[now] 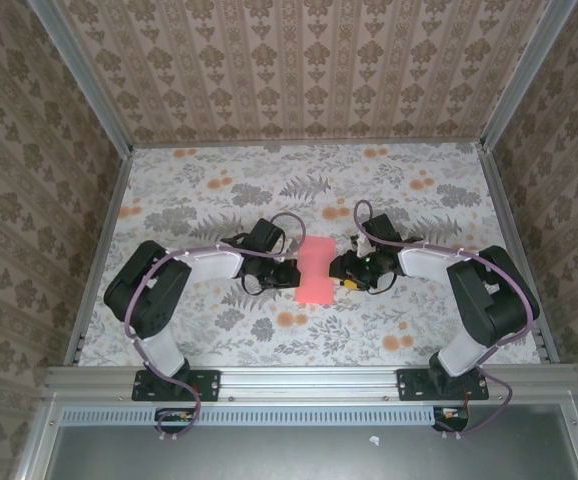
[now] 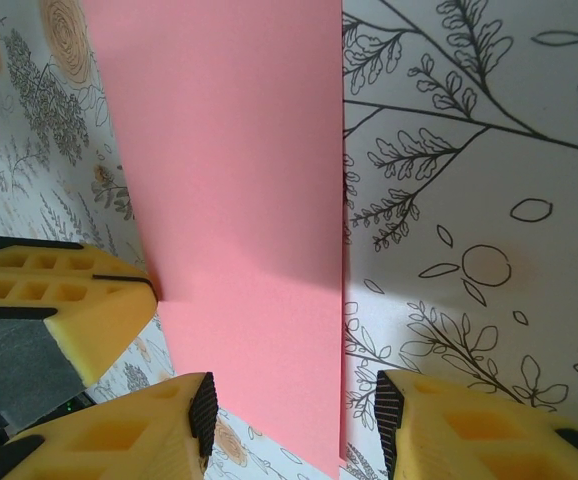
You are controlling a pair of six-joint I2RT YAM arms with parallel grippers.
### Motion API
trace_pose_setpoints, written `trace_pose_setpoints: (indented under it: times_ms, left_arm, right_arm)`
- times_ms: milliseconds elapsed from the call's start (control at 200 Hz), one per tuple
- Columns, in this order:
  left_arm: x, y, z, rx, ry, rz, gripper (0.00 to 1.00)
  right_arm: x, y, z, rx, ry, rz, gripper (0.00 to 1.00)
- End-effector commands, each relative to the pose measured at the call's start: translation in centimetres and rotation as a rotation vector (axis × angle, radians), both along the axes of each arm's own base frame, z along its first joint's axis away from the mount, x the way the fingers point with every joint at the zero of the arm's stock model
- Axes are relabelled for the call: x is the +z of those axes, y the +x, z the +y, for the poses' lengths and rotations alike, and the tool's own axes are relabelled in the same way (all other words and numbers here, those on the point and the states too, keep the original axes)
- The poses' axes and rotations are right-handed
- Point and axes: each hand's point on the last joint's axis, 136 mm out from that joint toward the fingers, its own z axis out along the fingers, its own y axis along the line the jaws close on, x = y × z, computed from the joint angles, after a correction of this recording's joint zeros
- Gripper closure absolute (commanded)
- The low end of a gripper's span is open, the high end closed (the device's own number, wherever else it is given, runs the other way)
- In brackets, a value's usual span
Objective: Fold a paper plane with a square sheet of paper (fold left side to right side)
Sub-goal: Fold the triangle a second time at the center of the table.
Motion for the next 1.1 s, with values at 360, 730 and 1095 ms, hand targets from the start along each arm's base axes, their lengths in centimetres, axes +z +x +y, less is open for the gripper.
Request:
trace_pose_setpoints:
  times_ms: [360,730,1095]
  left_arm:
    - [-2.0,-1.0,1.1,0.012,0.054,0.029,1.00]
    - [-1.8,-0.9,0.9,0.008,0.047,0.021,1.00]
    - [-1.7,-0.9,0.7,0.002,0.044,0.017,1.00]
  right_arm:
    - [-0.3,-0.5,1.0,0.037,0.004,0.022,0.54]
    - [-0.5,-1.3,1.4,0.040,-0.002,0.063,0.56]
    - [-1.5,-3.3,1.7,0.036,-0.027,0.115,0.57]
